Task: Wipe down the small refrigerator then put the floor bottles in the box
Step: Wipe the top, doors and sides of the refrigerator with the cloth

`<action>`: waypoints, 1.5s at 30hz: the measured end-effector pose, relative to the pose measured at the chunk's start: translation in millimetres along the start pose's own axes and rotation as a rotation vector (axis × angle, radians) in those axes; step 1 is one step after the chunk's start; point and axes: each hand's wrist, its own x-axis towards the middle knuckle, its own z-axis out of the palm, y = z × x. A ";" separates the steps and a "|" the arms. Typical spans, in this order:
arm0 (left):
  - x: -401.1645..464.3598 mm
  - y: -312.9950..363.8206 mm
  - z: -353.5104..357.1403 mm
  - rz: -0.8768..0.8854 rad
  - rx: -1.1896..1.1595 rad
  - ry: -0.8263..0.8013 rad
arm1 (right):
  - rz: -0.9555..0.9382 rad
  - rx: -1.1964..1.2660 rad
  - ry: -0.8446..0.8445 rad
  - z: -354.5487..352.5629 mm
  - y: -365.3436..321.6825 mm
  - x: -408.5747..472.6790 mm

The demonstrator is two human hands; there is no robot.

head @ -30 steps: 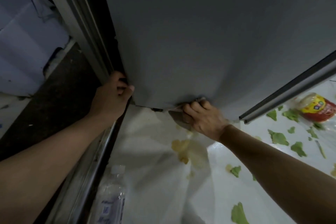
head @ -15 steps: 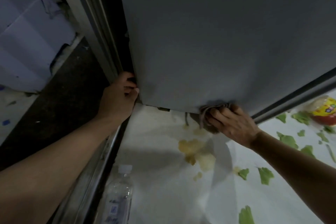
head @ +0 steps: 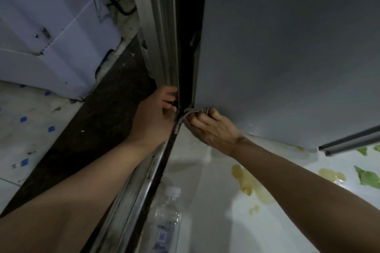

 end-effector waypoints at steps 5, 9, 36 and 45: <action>-2.6 8.3 0.6 -0.001 0.029 -0.024 | -0.048 0.076 -0.111 -6.7 -3.4 1.3; -2.8 19.6 9.3 -0.049 0.049 -0.089 | -0.099 0.012 -0.212 -10.2 0.6 -20.2; 8.2 60.5 69.2 -0.200 0.168 0.204 | 0.188 -0.008 -0.533 -39.0 76.7 -250.0; -26.7 87.6 74.1 -0.270 0.059 0.087 | 0.776 0.321 -0.464 -89.9 69.3 -241.3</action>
